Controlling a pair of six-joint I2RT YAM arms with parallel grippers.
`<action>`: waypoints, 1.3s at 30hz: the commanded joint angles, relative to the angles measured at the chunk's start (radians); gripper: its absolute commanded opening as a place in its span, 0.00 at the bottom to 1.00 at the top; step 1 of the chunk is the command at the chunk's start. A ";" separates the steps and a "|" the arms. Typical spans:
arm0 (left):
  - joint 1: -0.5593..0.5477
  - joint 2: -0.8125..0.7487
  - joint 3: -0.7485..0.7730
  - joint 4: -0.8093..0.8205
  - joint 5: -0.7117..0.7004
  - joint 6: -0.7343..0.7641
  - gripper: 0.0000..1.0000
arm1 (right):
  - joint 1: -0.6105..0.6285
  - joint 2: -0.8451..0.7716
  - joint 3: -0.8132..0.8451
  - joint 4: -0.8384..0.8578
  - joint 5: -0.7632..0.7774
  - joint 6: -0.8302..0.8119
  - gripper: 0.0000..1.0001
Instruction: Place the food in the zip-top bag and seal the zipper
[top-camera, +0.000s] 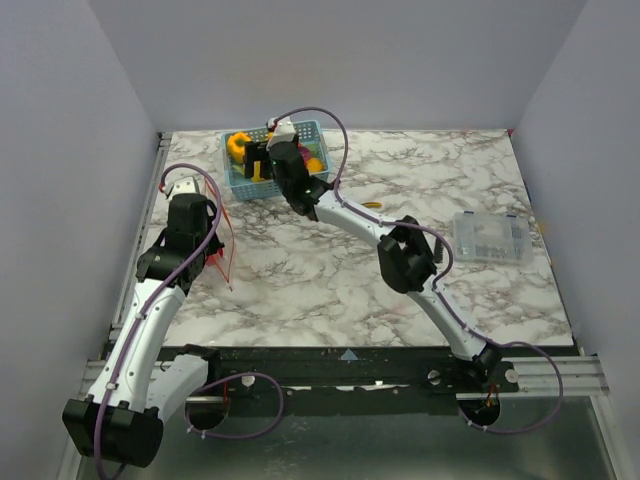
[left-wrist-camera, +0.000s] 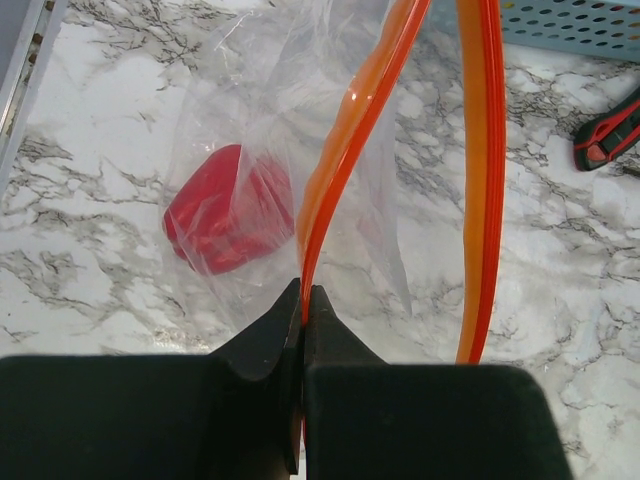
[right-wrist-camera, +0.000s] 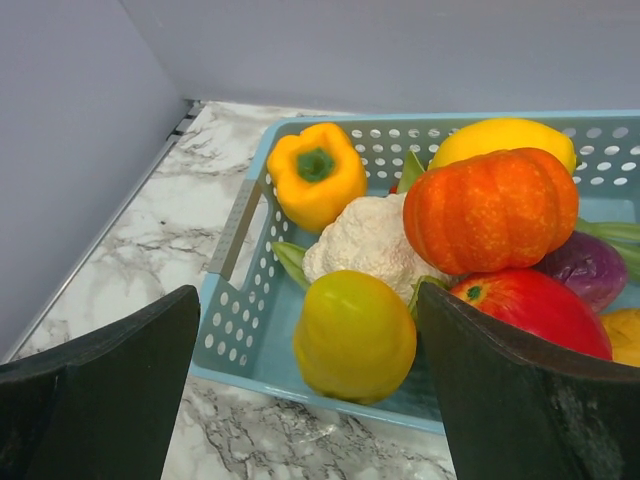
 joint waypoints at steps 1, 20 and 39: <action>0.013 -0.017 -0.016 0.017 0.035 0.009 0.00 | -0.005 0.064 0.043 0.020 0.036 -0.027 0.91; 0.032 -0.017 -0.022 0.026 0.054 0.007 0.00 | -0.006 0.084 0.075 0.043 0.047 -0.031 0.21; 0.035 -0.047 -0.049 0.008 0.108 -0.005 0.00 | -0.004 -0.315 -0.261 -0.015 -0.082 0.188 0.00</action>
